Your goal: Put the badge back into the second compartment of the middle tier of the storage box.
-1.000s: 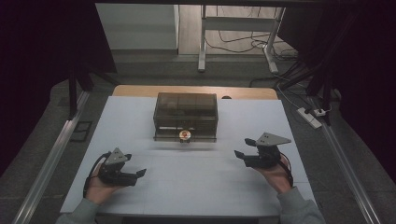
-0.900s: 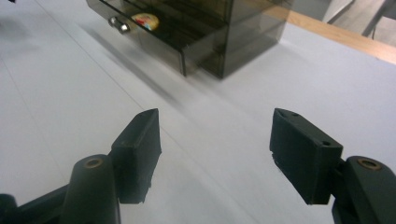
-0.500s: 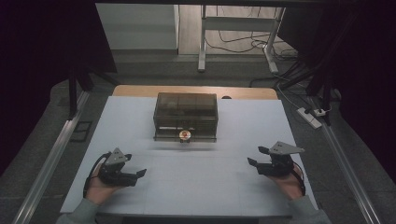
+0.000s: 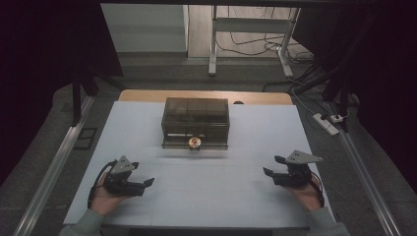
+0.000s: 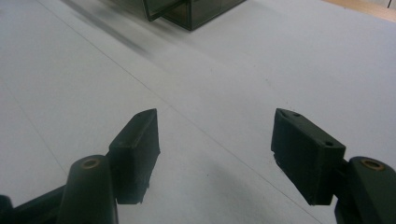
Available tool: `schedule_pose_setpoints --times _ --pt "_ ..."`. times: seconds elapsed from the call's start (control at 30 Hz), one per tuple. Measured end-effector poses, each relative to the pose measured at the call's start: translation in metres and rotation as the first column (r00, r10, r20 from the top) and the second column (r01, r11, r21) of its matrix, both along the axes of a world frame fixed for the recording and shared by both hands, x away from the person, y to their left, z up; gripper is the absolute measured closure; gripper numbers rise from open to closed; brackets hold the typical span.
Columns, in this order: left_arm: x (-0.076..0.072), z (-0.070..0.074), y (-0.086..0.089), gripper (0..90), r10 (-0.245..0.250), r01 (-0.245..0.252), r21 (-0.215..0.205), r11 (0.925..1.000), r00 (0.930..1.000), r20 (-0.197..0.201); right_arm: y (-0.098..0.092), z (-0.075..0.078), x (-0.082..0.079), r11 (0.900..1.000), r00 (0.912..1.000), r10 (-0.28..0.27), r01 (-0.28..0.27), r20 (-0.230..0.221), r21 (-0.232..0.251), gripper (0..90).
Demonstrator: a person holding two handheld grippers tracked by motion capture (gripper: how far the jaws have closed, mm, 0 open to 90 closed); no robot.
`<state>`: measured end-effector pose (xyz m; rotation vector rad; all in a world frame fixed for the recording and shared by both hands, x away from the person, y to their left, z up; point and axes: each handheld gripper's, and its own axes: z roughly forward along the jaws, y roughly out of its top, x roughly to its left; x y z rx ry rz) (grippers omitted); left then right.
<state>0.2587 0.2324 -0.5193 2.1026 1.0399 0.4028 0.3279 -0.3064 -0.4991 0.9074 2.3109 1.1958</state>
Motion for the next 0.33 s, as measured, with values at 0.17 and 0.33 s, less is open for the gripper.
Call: schedule_pose_setpoints --times 0.17,0.33 --pt "0.0 0.0001 0.0004 16.0 0.003 -0.003 -0.002 1.0 1.0 0.001 0.0011 -0.0006 0.0004 1.0 1.0 0.005 -0.005 -0.004 -0.012 31.3" --pt "-0.0001 0.0001 0.0003 15.9 0.003 -0.003 -0.002 1.0 1.0 0.003 0.0013 -0.0013 0.0008 1.0 0.9998 0.008 -0.009 -0.015 -0.014 30.0"
